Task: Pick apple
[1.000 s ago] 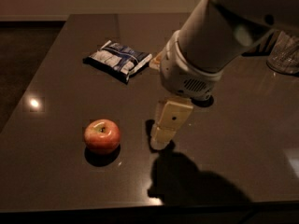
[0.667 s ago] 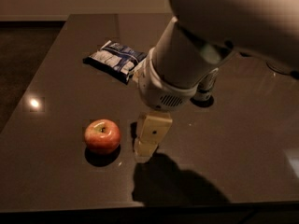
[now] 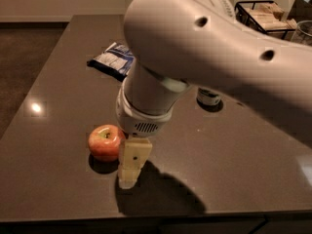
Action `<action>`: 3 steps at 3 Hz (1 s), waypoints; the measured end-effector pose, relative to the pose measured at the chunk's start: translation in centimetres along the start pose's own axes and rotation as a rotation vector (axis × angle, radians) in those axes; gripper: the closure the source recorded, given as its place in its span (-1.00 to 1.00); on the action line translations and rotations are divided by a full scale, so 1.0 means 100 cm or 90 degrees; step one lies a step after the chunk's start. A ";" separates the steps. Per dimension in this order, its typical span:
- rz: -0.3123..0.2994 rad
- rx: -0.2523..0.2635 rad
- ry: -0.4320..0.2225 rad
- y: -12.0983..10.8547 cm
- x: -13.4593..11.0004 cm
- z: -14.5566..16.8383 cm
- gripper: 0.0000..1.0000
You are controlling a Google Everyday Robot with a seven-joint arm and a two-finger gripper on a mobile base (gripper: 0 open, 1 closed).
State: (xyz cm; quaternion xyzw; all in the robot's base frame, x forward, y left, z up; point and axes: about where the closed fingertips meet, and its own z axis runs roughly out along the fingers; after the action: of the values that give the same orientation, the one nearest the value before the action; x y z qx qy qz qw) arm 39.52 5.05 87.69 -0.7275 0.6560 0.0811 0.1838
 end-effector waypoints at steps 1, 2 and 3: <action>-0.006 -0.015 0.007 0.004 -0.011 0.016 -1.00; -0.013 -0.023 0.011 0.005 -0.021 0.028 -1.00; -0.023 -0.025 0.019 0.000 -0.023 0.036 -0.66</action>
Offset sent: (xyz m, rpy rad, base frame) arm -0.0021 0.0447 -0.0322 -0.0349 0.0414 0.0441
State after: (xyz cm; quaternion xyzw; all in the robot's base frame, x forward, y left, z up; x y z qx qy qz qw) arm 39.65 8.58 85.20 -0.7440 0.6435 0.0801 0.1610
